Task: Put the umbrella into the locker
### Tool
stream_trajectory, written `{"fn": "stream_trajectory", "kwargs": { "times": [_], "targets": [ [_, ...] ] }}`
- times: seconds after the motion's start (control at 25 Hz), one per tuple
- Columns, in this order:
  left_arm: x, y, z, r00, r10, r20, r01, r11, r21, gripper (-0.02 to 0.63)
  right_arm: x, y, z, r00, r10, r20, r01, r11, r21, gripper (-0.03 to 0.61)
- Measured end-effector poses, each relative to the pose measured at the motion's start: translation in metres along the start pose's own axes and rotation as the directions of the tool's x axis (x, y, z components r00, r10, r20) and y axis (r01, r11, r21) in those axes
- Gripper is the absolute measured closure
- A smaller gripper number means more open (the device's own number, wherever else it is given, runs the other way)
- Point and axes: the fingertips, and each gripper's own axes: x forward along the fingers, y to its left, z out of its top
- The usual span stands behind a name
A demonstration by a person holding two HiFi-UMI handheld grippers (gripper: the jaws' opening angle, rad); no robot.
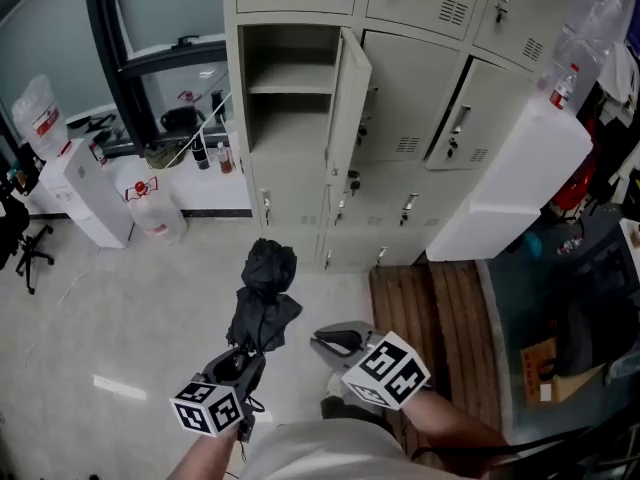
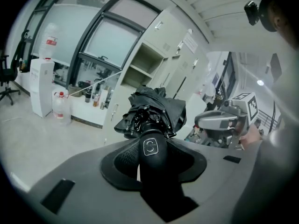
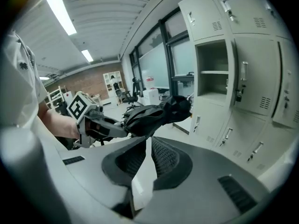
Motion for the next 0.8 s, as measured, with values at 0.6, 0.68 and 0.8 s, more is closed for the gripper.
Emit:
{"fn": "stream_trajectory", "kwargs": {
  "times": [0.6, 0.68, 0.8],
  "targets": [
    [0.183, 0.031, 0.156, 0.983, 0.161, 0.085, -0.161, 0.987, -0.007, 0.454, 0.047, -0.075, 0.107, 0.932, 0.328, -0.153, -0.359, 0.887, -0.289, 0.561],
    [0.201, 0.045, 0.173, 0.983, 0.163, 0.082, -0.163, 0.987, 0.002, 0.454, 0.058, -0.083, 0.113, 0.933, 0.32, -0.162, -0.356, 0.888, -0.291, 0.561],
    [0.228, 0.071, 0.202, 0.982, 0.171, 0.083, -0.172, 0.985, 0.005, 0.454, 0.072, -0.097, 0.124, 0.935, 0.309, -0.171, -0.346, 0.898, -0.272, 0.561]
  ]
}}
